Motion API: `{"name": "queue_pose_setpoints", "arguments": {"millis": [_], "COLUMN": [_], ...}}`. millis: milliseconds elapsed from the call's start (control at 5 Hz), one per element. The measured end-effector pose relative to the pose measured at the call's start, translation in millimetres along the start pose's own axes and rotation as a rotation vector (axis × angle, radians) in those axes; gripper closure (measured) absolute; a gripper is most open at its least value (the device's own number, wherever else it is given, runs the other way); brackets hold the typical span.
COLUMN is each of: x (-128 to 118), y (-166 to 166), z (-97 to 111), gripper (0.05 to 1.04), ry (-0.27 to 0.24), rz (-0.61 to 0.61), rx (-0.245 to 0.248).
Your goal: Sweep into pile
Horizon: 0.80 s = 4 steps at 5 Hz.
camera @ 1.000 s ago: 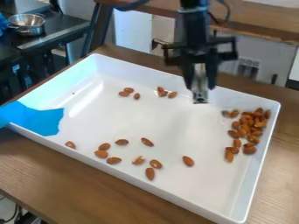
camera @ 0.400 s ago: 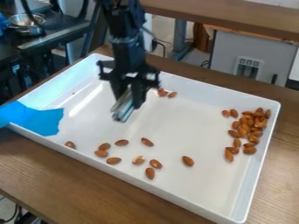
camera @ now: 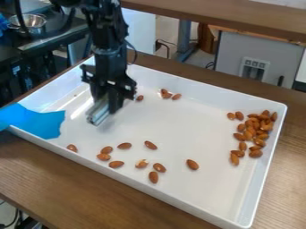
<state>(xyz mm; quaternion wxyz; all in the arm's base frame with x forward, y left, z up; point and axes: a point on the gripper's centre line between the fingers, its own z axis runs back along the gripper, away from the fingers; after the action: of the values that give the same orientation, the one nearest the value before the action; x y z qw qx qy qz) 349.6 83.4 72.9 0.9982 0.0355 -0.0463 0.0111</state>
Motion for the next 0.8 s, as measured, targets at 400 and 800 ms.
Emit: {"name": "queue_pose_setpoints", "arguments": {"millis": [400, 800], "x": [-23.7, -42.9], "y": [6.6, 17.5], "z": [-5.3, -0.5], "gripper": [0.702, 0.702], "ry": [0.064, 0.061], "rz": [-0.205, -0.268], "rx": [0.058, 0.063]}}
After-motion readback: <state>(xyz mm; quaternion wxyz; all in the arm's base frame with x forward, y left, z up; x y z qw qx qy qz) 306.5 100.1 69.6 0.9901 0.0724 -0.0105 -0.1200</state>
